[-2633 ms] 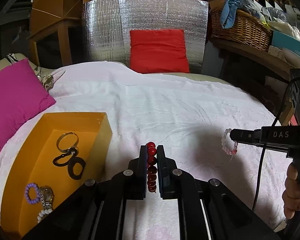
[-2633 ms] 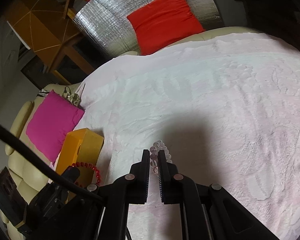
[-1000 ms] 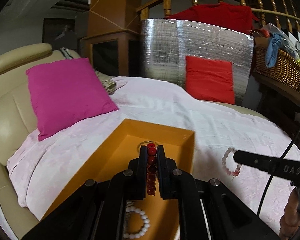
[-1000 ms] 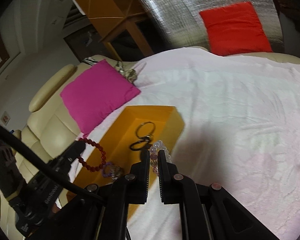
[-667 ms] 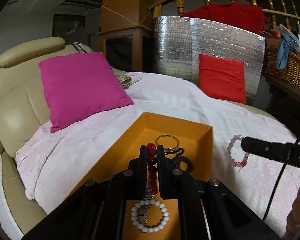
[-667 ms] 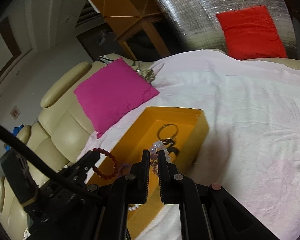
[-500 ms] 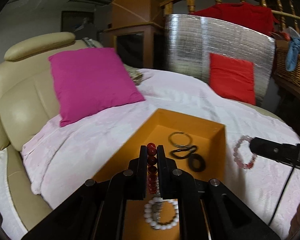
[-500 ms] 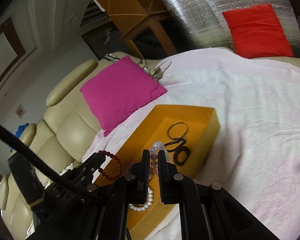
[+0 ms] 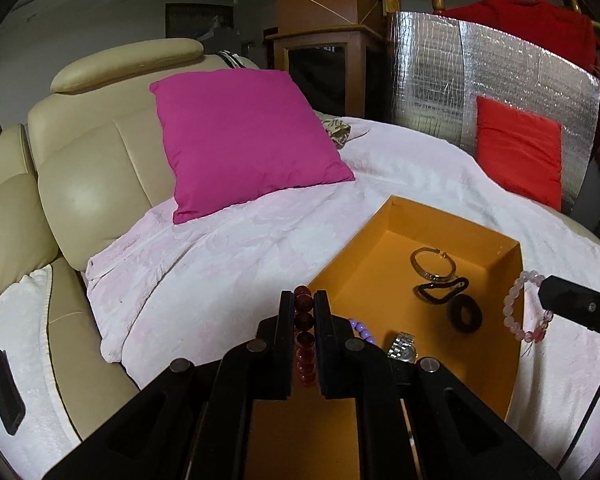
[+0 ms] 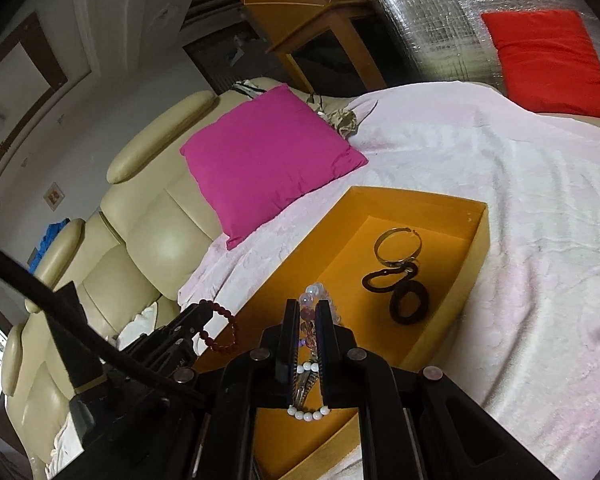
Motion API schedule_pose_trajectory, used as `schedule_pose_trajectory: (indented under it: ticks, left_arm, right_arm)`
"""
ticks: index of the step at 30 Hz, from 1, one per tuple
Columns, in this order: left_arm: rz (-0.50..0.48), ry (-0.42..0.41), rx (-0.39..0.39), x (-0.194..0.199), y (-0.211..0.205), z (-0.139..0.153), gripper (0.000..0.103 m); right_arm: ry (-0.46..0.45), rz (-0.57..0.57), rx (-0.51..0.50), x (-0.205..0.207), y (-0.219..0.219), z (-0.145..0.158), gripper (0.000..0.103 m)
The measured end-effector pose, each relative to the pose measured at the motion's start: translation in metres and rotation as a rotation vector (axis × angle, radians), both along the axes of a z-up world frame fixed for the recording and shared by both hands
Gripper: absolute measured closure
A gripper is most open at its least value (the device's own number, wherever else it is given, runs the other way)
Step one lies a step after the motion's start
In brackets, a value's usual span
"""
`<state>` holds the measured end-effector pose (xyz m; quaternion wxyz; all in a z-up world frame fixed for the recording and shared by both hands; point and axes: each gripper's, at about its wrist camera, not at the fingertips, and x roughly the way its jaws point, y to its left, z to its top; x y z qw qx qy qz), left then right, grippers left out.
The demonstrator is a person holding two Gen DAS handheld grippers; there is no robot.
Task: Organize jewelry
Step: 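Open left tool to drop red bracelet while right tool drops pink ring into box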
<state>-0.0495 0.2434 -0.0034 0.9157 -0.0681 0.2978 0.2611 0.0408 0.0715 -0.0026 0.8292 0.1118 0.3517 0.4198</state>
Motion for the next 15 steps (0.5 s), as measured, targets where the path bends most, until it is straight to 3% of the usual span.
schedule_pose_trajectory:
  ticks: [15]
  left_arm:
    - [0.020, 0.055, 0.004, 0.003, 0.009, -0.011, 0.094]
  right_arm:
    - [-0.010, 0.004, -0.062, 0.002, 0.016, -0.017, 0.094]
